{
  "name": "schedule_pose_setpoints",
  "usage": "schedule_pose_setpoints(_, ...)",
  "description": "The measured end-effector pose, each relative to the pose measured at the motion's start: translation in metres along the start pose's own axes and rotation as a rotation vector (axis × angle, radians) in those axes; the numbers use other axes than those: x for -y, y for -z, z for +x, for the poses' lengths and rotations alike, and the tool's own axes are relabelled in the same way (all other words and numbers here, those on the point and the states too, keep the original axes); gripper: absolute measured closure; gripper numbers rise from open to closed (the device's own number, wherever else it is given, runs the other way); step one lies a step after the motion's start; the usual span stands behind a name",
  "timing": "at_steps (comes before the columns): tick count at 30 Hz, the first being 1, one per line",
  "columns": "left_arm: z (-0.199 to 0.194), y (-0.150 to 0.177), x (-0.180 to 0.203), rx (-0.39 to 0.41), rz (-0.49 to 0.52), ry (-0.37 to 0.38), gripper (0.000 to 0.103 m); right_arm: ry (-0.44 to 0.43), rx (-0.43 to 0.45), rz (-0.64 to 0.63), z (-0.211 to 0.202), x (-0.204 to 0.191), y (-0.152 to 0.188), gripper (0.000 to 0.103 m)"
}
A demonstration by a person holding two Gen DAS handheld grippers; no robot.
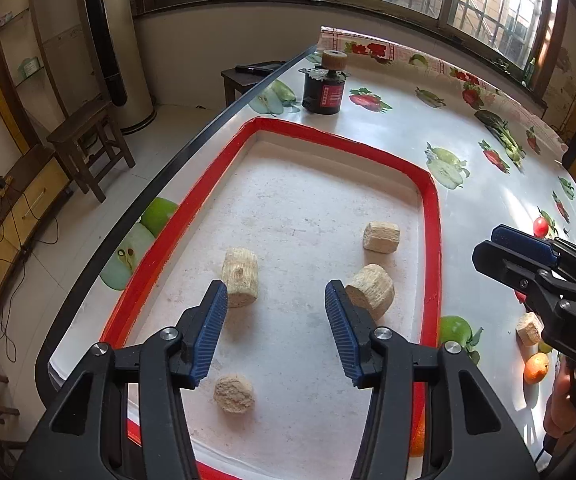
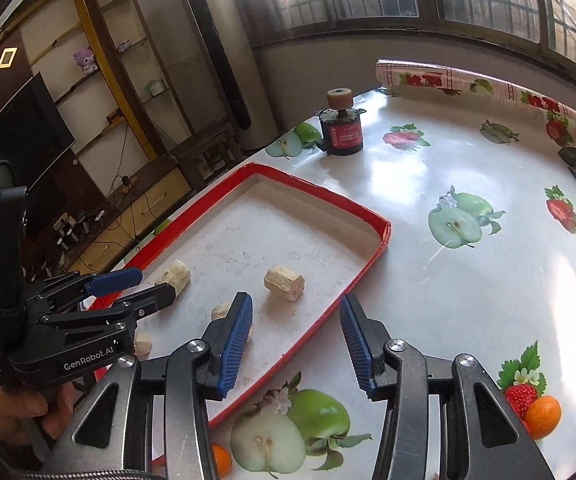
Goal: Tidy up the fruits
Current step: 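Withdraw both tools from the tray back toward the fruits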
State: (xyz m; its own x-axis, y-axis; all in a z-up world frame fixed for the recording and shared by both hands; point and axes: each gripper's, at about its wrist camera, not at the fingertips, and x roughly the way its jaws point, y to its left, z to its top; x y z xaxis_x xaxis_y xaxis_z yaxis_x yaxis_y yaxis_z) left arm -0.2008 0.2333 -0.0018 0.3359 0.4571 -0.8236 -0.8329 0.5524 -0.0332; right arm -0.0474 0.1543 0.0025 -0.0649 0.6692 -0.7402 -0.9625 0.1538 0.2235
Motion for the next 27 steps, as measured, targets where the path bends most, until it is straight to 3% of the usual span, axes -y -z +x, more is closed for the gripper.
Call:
schedule_pose_setpoints(20, -0.028, 0.024, 0.069, 0.007, 0.080, 0.096, 0.054, 0.085, 0.028, 0.098, -0.077, 0.062, 0.066, 0.055)
schedule_pose_setpoints(23, -0.030, 0.030, 0.084, 0.001, 0.104, 0.119, 0.054, 0.104, 0.032, 0.124, -0.090, 0.074, 0.078, 0.048)
schedule_pose_setpoints(27, -0.029, 0.038, 0.106, -0.016, 0.137, 0.156, 0.054, 0.134, 0.041, 0.153, -0.106, 0.092, 0.094, 0.047)
